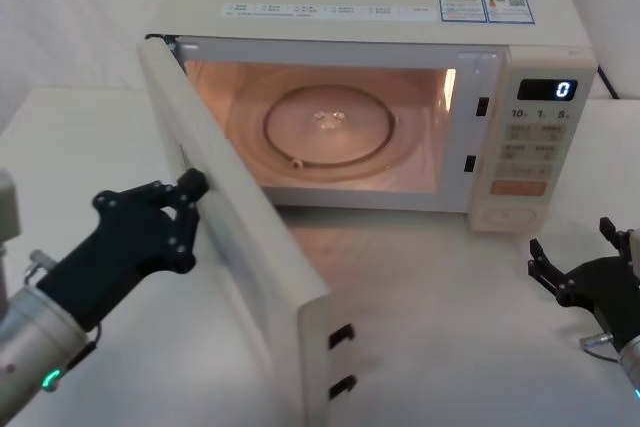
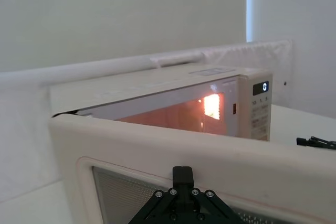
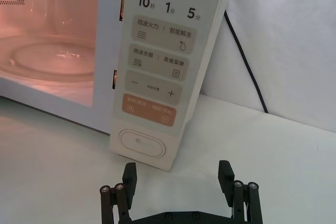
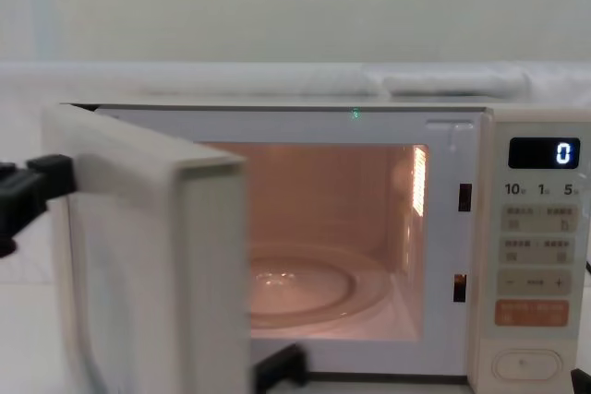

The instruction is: Press the button to open the microwave door with one hand; close the microwave door with the other hand.

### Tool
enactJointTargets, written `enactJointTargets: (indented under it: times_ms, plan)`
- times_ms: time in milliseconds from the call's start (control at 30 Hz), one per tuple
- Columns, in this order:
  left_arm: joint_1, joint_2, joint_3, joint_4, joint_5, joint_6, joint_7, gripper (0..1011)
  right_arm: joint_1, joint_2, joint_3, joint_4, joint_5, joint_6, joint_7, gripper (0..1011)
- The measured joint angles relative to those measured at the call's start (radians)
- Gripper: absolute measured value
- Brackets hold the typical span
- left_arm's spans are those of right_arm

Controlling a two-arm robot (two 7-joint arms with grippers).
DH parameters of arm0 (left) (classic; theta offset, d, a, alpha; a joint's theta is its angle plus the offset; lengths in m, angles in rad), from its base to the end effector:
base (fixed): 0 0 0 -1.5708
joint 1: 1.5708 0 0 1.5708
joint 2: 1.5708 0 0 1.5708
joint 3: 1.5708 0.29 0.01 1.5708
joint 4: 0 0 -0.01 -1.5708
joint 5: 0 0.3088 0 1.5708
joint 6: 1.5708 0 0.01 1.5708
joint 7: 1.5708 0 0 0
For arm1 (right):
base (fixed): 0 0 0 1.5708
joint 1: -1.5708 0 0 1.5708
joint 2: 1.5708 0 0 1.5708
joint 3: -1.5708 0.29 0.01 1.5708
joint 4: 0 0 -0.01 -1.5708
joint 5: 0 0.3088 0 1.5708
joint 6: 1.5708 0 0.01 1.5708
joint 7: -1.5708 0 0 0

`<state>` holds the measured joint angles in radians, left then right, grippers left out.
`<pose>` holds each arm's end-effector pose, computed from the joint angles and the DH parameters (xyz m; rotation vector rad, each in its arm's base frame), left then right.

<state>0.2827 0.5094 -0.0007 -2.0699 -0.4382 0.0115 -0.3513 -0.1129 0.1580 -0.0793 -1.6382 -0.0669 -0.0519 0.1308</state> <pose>0.2474 0.0715 -0.2048 -0.0577 -0.1520 0.9841 0.2942 -0.0180 -0.3138 -0.1716 -0.1550 -1.3338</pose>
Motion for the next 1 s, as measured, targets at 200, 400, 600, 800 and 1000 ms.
enactJointTargets:
  times_ms: [200, 400, 600, 800, 1000]
  plan:
    - [-0.068, -0.002, 0.057, 0.035, 0.022, 0.028, 0.019, 0, 0.0, 0.0, 0.0, 0.0, 0.0, 0.0, 0.0, 1002]
    - [-0.128, -0.016, 0.103, 0.066, 0.033, 0.041, 0.029, 0, 0.0, 0.0, 0.0, 0.0, 0.0, 0.0, 0.0, 1002]
    - [-0.184, -0.034, 0.144, 0.091, 0.06, 0.066, 0.054, 0, 0.0, 0.0, 0.0, 0.0, 0.0, 0.0, 0.0, 1002]
    - [-0.233, -0.059, 0.18, 0.123, 0.081, 0.089, 0.07, 0, 0.0, 0.0, 0.0, 0.0, 0.0, 0.0, 0.0, 1002]
    - [-0.268, -0.082, 0.205, 0.154, 0.098, 0.104, 0.081, 0, 0.0, 0.0, 0.0, 0.0, 0.0, 0.0, 0.0, 1002]
